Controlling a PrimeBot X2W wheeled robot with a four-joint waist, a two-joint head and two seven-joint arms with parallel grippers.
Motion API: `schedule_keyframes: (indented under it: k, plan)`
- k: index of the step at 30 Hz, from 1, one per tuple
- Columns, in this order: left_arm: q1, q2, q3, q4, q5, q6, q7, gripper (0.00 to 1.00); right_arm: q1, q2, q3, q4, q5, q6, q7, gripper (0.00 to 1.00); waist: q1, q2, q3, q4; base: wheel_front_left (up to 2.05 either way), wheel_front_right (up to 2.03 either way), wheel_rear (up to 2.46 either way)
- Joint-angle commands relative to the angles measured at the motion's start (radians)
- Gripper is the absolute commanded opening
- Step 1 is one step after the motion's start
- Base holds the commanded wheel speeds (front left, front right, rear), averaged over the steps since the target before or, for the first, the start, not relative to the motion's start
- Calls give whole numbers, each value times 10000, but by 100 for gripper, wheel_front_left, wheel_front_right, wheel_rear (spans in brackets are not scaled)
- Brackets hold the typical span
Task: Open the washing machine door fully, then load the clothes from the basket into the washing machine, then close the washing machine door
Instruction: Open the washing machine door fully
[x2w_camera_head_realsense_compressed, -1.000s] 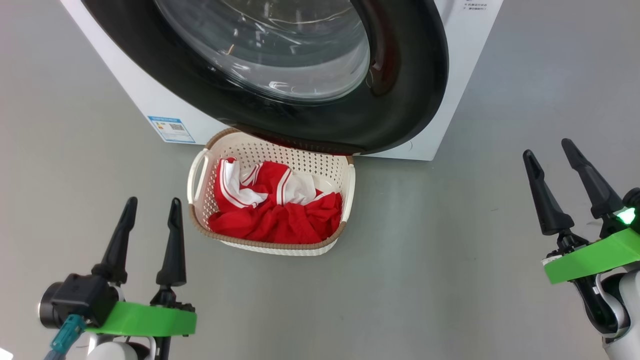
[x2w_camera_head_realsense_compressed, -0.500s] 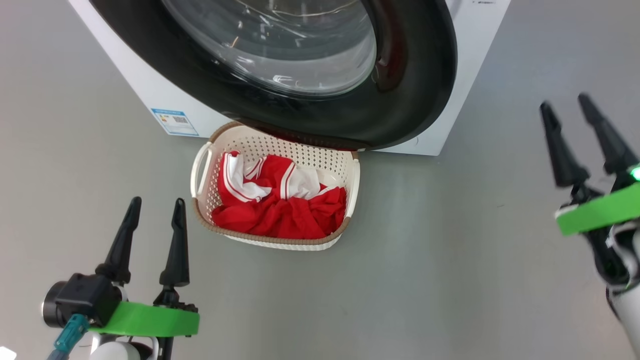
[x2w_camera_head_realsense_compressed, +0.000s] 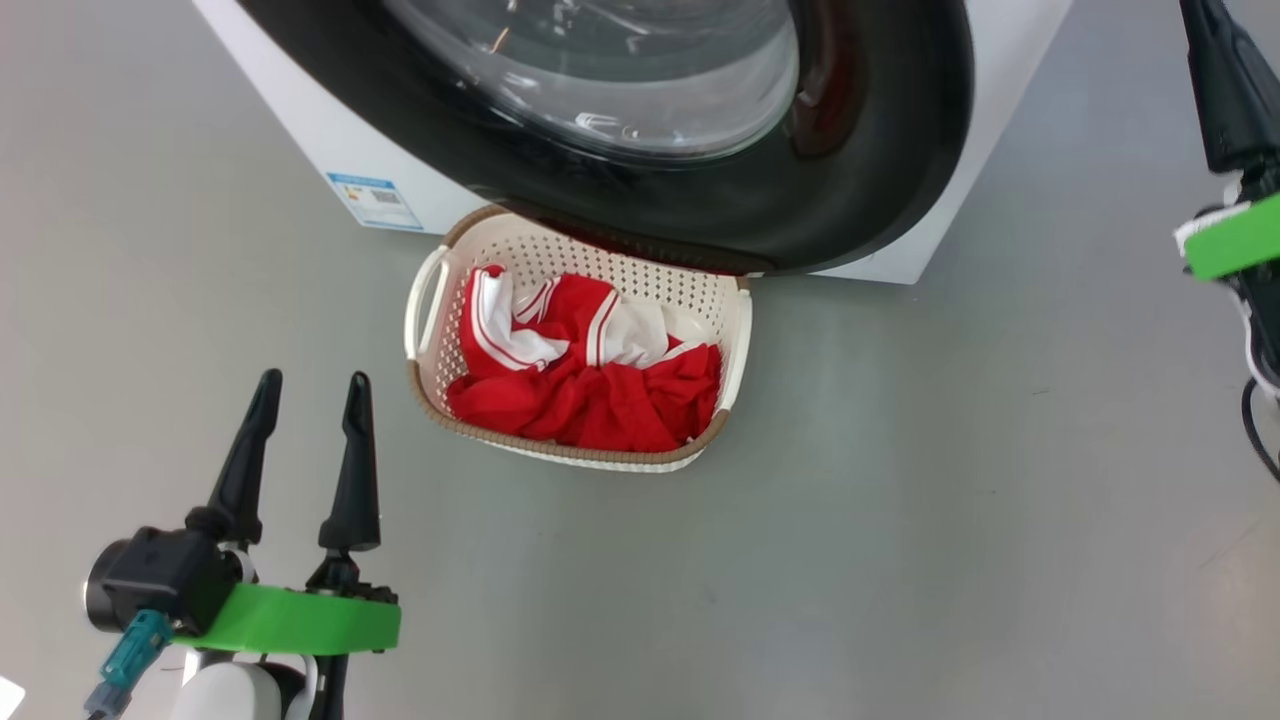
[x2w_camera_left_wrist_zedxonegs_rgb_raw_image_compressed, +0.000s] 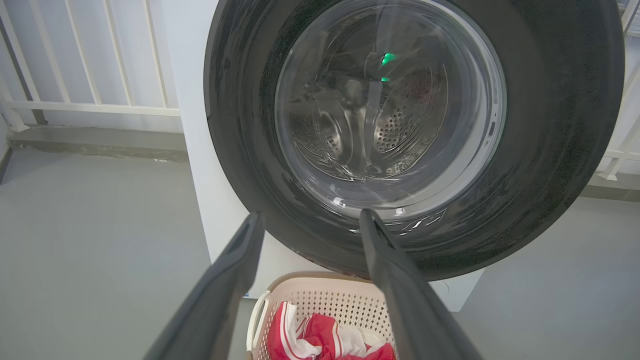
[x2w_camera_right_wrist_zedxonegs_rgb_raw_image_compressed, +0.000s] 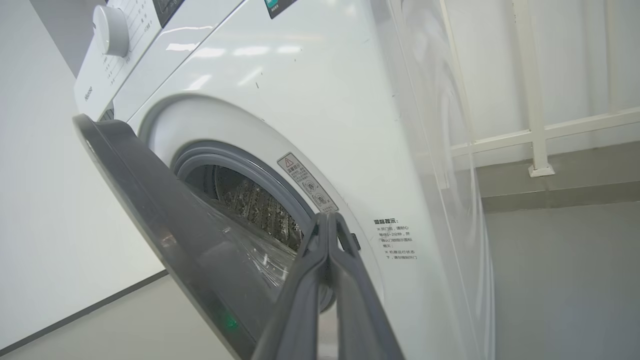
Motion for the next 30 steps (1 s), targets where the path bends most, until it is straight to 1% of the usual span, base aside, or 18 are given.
schedule_keyframes:
  k: [1, 4, 8, 10, 16, 20, 24, 30]
  plan:
    - [-259, 196, 275, -282, -69, 69, -80, 100, -202, -186, 254, -90, 470, 90, 193, 0, 0, -1, 134, 135, 0, 0, 0]
    - [-320, 196, 228, -307, -120, 113, -80, 100, -780, -314, 585, 344, 1546, 90, 1021, 0, 0, -1, 228, 250, 0, 0, 0]
    - [-371, 196, 177, -323, -183, 166, -80, 100, -1474, -320, 724, 922, 3015, 90, 2191, 0, 0, -1, 322, 403, 0, 0, 0]
    - [-377, 196, 169, -322, -236, 200, -80, 100, -1775, -337, 842, 1311, 3493, 90, 2800, 0, 0, -1, 349, 470, 0, 0, 0]
    - [-397, 196, 126, -329, -322, 246, -80, 100, -2417, -35, 1027, 1959, 4818, 90, 4446, 0, 0, -1, 418, 610, 0, 0, 0]
    - [-409, 196, 94, -325, -361, 278, -80, 100, -2695, 256, 899, 2333, 5745, 90, 5494, 0, 0, -1, 424, 671, 0, 0, 0]
    - [-401, 196, 65, -333, -382, 301, -80, 100, -3017, 412, 761, 2737, 6286, 90, 6253, 0, 0, -1, 445, 721, 0, 0, 0]
    - [-407, 196, 35, -375, -419, 359, -80, 100, -3508, 662, 743, 3371, 6472, 90, 6775, 0, 0, -1, 489, 775, 0, 0, 0]
